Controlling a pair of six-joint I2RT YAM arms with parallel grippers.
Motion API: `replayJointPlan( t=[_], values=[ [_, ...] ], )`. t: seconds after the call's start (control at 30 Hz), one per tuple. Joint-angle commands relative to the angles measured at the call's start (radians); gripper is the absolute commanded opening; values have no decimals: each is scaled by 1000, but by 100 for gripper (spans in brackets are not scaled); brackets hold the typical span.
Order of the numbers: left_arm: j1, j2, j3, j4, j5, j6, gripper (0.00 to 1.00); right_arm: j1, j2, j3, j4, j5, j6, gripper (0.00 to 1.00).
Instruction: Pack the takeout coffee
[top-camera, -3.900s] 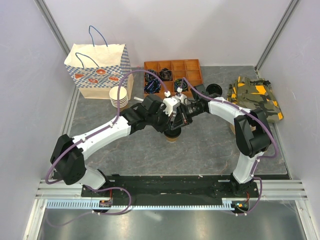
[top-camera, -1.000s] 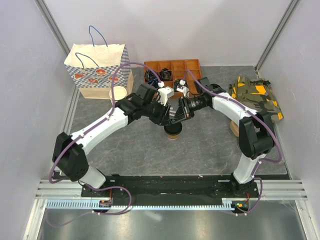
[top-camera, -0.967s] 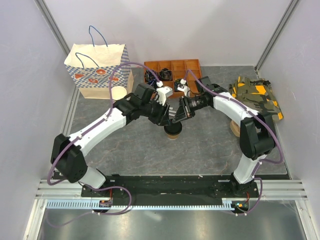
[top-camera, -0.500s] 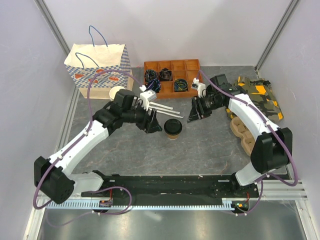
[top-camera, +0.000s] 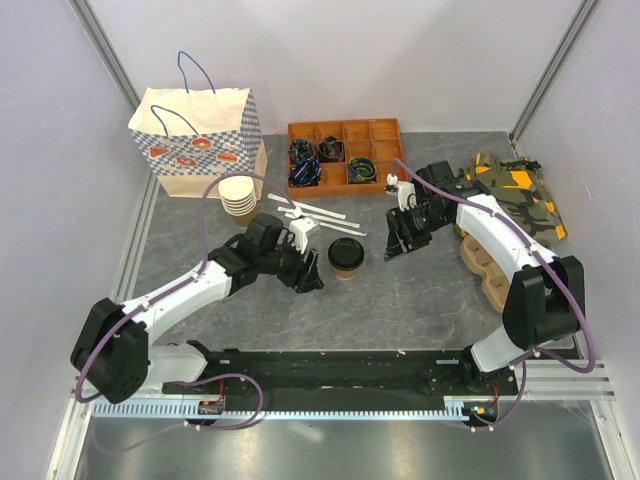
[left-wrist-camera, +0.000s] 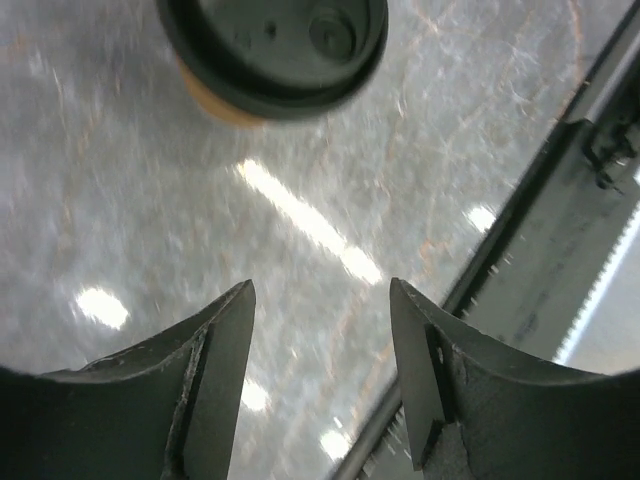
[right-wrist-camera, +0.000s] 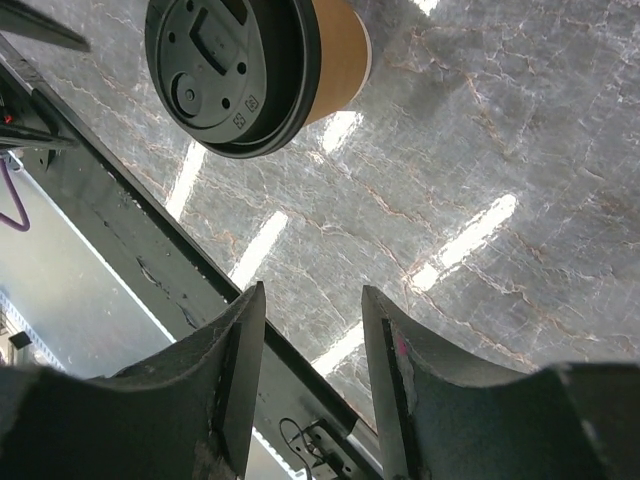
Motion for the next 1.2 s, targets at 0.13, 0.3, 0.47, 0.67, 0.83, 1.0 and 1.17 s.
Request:
replayJointPlan(
  t=[0.13, 0.3, 0.47, 0.67, 0.83, 1.0, 1.17],
  values=[
    [-20, 121, -18, 287, 2, 374, 63, -19, 30, -1, 26, -23, 9, 52],
    [-29, 175, -10, 343, 50, 425, 61, -49, 47, 8, 26, -52, 13, 52],
    [-44, 259, 8, 414, 25, 383, 57, -60, 38, 3, 29, -61, 13, 51],
    [-73, 337, 48, 489, 2, 334, 52, -85, 31, -1, 33, -70, 15, 51],
    [-113, 411, 103, 524, -68, 270, 46, -100, 24, -4, 47, -75, 26, 51],
    [-124, 481, 162, 547, -126, 178, 44, -129, 1, -14, 68, -66, 47, 51],
    [-142, 579, 255, 561, -177, 86, 43, -158, -37, -46, 104, -43, 75, 51]
  ],
)
